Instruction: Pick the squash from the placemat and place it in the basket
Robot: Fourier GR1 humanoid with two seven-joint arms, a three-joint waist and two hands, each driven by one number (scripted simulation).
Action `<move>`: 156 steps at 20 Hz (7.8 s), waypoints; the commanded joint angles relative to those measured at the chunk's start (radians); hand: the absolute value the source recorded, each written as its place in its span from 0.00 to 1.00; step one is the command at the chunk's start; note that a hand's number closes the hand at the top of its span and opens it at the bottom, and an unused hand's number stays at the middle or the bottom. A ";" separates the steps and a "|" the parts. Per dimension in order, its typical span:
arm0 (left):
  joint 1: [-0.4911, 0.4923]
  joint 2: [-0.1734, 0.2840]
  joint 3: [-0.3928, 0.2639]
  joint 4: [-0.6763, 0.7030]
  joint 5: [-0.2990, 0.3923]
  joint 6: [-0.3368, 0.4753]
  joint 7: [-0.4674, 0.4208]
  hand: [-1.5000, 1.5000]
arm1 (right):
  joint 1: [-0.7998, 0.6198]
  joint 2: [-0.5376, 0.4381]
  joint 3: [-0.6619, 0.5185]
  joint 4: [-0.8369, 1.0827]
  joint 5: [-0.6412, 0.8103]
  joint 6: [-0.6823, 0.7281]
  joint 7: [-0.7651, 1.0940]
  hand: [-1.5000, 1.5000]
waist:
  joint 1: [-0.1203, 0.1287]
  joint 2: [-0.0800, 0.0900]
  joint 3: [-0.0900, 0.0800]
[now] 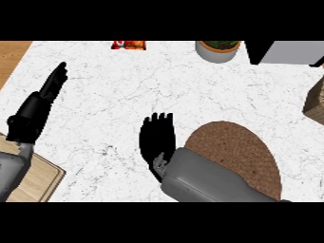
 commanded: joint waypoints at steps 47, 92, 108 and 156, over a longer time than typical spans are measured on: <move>0.068 -0.028 0.097 -0.120 -0.074 -0.023 0.084 0.50 | 0.152 -0.116 0.029 -0.103 -0.135 0.328 0.306 0.00 | -0.046 0.018 0.008; 0.158 -0.101 0.265 -0.122 -0.167 -0.086 0.101 0.50 | 0.413 -0.600 -0.558 -0.297 0.274 0.093 -0.249 1.00 | -0.211 -0.016 0.024; 0.207 -0.097 0.278 -0.157 -0.158 -0.096 0.058 0.50 | 0.283 -0.934 -1.447 -0.121 -0.317 -0.156 -0.867 1.00 | -0.162 0.002 0.022; 0.075 -0.208 0.211 -0.182 -0.242 -0.148 0.126 0.50 | -0.284 -1.245 -0.992 0.684 -0.007 0.397 -1.226 0.00 | -0.007 0.028 0.009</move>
